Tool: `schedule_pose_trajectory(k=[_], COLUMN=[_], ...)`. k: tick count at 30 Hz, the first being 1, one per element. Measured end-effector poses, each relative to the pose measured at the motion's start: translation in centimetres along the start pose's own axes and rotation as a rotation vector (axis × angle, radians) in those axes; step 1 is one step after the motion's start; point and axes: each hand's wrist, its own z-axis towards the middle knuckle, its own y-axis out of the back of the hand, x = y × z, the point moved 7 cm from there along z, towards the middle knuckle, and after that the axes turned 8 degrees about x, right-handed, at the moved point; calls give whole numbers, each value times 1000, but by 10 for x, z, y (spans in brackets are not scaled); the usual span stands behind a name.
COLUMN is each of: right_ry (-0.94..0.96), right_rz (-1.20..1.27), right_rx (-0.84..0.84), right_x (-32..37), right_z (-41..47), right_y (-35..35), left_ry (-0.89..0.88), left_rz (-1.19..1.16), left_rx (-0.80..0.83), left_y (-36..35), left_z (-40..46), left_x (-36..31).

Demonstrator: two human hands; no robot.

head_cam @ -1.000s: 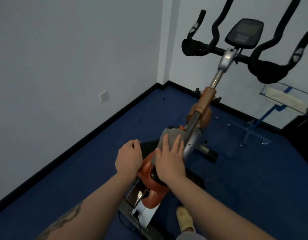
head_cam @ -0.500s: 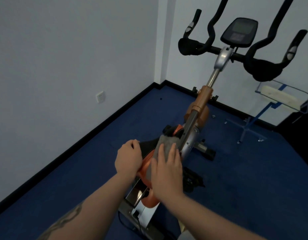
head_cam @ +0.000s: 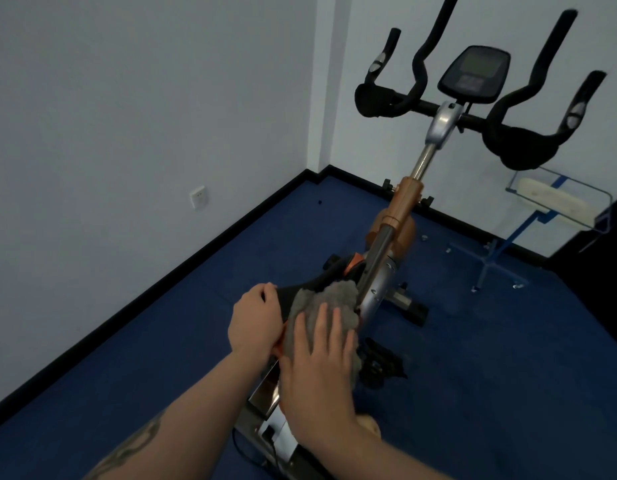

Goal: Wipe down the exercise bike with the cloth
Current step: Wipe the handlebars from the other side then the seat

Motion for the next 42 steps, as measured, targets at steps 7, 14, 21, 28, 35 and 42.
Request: schedule_pose_trajectory(k=[7,14,21,28,35,42], right_ry=[-175,-30,-272,-180,-433,-69], right_rz=[185,137,629,457,676,480], right_rx=[110,72,127,72,108,146], right_x=[-37,-24,-62,-46,-80,-63], right_z=[60,-7,68,24,106,79], right_y=[15,-18,3,-9,1,-16], left_ry=[-12,-18,-13,1,45,111], left_rz=[12,15,22,28,5,-35], left_rx=[-20,-12,-25,-18,-51,-119], left_y=[3,2,2,0,-1,0], left_z=[-1,0,1,3,4,-3], left_x=[-3,-2,-2,1,6,7])
